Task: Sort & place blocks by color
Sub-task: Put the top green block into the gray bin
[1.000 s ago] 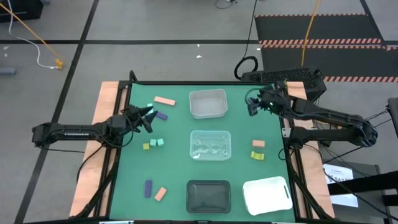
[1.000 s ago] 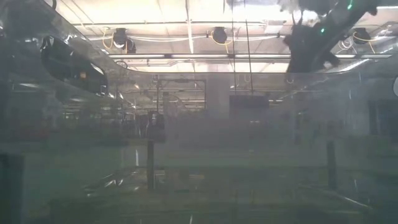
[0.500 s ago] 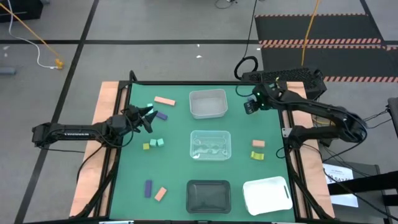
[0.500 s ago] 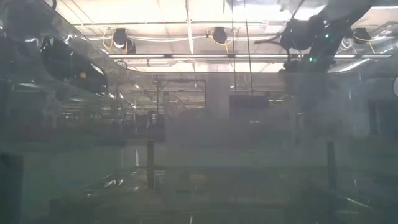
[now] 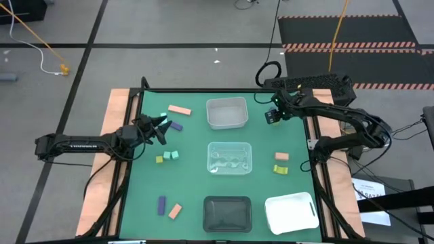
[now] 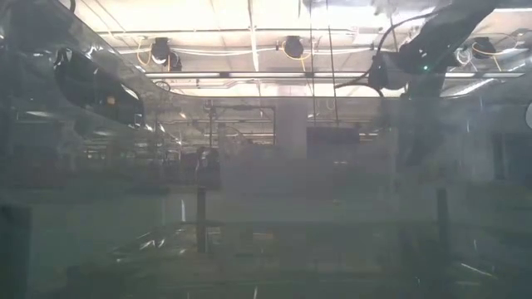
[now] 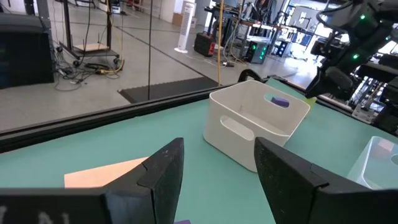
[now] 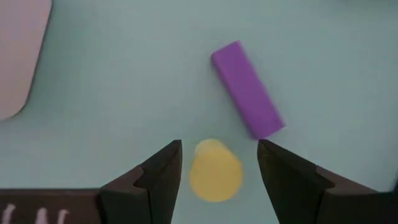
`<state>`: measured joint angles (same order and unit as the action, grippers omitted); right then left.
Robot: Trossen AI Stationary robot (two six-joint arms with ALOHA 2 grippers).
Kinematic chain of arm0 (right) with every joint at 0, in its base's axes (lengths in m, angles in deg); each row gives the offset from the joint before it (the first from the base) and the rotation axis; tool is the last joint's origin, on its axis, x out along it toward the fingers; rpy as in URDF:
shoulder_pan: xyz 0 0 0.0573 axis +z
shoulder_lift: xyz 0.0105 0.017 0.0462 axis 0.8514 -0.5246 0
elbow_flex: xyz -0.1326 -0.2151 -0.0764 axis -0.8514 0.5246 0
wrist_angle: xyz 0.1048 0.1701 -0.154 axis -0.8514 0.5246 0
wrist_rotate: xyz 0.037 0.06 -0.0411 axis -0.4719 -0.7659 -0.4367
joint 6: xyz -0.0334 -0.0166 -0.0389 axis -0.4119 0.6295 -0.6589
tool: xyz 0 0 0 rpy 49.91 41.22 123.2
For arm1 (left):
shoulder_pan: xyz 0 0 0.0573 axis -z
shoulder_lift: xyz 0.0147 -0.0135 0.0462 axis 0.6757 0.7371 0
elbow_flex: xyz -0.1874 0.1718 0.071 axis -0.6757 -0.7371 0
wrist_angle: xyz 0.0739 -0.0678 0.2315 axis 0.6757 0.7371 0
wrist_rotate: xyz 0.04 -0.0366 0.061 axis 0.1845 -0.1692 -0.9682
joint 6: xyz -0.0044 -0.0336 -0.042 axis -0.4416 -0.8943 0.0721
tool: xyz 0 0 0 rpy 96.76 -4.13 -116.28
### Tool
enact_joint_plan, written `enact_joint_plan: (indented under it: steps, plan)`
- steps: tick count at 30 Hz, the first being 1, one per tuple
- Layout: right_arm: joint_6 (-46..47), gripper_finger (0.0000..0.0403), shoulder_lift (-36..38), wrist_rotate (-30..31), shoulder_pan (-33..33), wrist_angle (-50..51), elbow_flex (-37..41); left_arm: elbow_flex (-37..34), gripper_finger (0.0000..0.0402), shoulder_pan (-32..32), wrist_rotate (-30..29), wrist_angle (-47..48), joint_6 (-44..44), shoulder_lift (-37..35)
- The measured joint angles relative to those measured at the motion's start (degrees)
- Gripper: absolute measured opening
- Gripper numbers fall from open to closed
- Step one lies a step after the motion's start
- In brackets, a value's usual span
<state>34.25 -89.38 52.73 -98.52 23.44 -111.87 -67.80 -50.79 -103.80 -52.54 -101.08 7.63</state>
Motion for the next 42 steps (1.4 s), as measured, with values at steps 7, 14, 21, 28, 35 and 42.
enact_joint_plan:
  steps: [7, 14, 21, 28, 35, 42]
  plan:
    - [1.02, 0.0202, -3.67, -0.84, 0.0, -1.23, 0.04, 0.01, 0.0198, 0.0, -0.01, 0.01, 0.0, 0.01]
    - [0.71, 0.013, -6.0, -1.03, 0.0, -1.14, 0.02, 0.01, 0.0198, 0.0, 0.0, 0.01, 0.01, 0.01]
    - [0.53, 0.0111, -4.92, -6.99, 0.03, -0.67, 0.04, 0.01, 0.0198, 0.0, 0.01, 0.0, 0.0, 0.0]
    - [-1.02, 0.0111, 0.77, -16.57, 1.6, -7.61, 0.11, 0.01, 0.0198, 0.0, 0.01, 0.01, -0.01, 0.0]
    - [0.76, 0.0111, 4.42, -20.1, 3.78, -26.46, 0.09, -0.01, 0.0198, 0.0, -0.01, 0.0, 0.01, 0.0]
    - [0.76, 0.0111, 1.46, -20.58, 6.98, -43.96, 0.02, 0.01, 0.0198, 0.0, -0.01, 0.0, -0.01, 0.0]
